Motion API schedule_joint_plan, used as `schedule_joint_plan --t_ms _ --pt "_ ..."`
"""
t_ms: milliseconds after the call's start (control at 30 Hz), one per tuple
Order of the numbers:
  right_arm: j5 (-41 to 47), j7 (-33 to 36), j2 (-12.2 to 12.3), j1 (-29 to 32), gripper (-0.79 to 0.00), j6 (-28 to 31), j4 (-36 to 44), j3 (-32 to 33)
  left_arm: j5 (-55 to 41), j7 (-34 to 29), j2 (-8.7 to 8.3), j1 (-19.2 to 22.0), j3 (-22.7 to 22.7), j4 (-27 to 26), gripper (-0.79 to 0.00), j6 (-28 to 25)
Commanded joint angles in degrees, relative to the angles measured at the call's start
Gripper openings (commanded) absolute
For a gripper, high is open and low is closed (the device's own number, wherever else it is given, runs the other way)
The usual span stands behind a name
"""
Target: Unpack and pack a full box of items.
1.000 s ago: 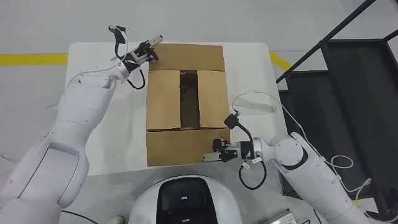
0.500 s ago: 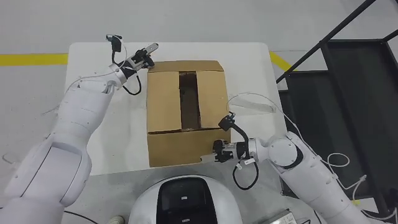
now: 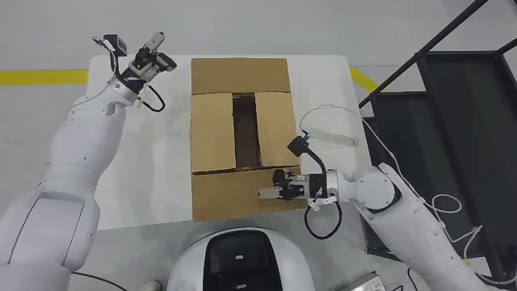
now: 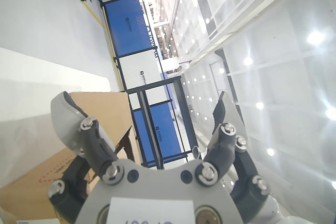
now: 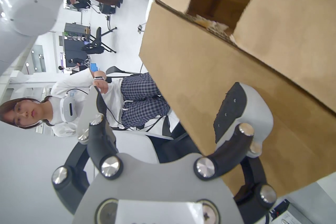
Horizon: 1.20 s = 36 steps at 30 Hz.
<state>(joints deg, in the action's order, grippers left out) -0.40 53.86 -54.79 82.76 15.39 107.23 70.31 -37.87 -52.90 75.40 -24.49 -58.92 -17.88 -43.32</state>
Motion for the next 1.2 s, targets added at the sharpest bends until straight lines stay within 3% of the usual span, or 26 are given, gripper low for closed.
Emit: schedule_joint_plan --t_ms 0,200,433,533,1033,1167 --pt "0.7 -0.6 -0.2 -1.5 0.0 -1.8 0.1 -0.4 -1.6 -3.1 -1.01 -1.5 -1.5 -2.1 0.0 0.5" --pt "-0.8 -3.6 -1.8 -9.9 0.0 -8.7 -2.5 -6.8 -4.6 -11.9 -4.63 -8.5 -6.7 -11.2 0.0 3.8" --pt "-3.1 -8.0 -4.3 -18.9 0.0 -13.6 -8.0 -14.4 -4.2 -18.3 -9.55 -20.5 -15.0 -28.1 0.0 11.4" --pt "-3.2 -8.2 -4.4 -19.2 0.0 -13.7 -8.3 -14.6 -4.5 -18.8 -10.83 -24.9 -18.0 -34.4 0.0 14.9" --pt "-3.2 -8.2 -4.4 -19.2 0.0 -13.7 -8.3 -14.6 -4.5 -18.8 -10.83 -24.9 -18.0 -34.4 0.0 14.9" --pt "-0.5 -13.2 -4.9 -19.5 0.0 -12.3 -5.3 -13.8 -4.5 -18.8 -10.83 -24.9 -18.0 -34.4 0.0 14.9"
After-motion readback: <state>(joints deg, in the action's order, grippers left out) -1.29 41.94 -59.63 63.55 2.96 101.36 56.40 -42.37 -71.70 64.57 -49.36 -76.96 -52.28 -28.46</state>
